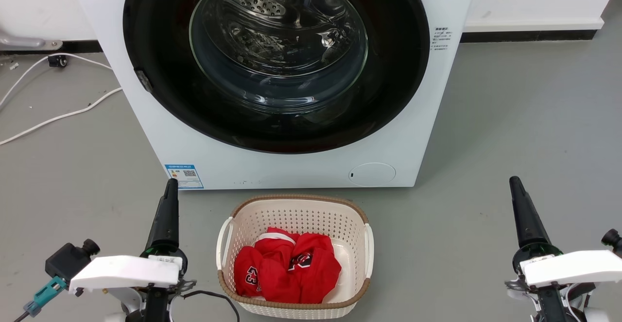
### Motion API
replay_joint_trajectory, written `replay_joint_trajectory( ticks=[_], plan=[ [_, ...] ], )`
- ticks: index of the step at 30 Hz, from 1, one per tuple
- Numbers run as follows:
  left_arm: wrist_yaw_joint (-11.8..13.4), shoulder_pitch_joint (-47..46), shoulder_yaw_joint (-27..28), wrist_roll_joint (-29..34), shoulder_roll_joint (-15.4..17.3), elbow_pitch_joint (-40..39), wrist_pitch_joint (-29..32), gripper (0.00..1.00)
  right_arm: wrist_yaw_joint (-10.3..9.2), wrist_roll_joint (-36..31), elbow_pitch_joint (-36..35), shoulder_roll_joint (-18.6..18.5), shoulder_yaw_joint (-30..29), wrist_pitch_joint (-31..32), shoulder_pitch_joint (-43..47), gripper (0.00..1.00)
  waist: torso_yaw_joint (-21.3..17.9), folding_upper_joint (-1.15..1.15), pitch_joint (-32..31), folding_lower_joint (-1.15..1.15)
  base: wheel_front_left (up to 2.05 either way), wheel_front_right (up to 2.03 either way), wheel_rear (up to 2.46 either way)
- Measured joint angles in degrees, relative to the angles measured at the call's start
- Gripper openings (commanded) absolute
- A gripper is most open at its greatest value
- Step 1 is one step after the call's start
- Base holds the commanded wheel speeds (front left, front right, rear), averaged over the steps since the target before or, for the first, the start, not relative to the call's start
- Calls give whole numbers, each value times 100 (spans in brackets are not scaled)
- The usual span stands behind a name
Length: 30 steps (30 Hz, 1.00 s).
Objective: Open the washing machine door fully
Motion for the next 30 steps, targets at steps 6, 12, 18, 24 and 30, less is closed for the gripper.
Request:
replay_joint_trajectory(
  ticks=[6,12,18,24,30],
  plan=[
    [0,1,-34,743,0,-81,-123,100,1,-799,-65,4,22,-121,59,100,0,0,-5,0,0,0,0],
    [0,1,-79,1426,7,-110,-231,100,0,-1516,-77,9,45,-230,86,100,-10,0,-8,0,0,0,0],
    [0,1,-99,2224,52,-112,-334,100,0,-2080,-126,12,57,-294,93,100,-30,0,-8,0,0,0,0],
    [77,1,-115,2788,45,-148,-434,100,1,-2601,-201,14,102,-327,158,100,-37,0,-7,0,0,0,0],
    [131,1,-163,3296,46,-181,-531,100,1,-3069,-286,18,115,-346,186,100,-29,0,-2,0,0,0,0]
  ],
)
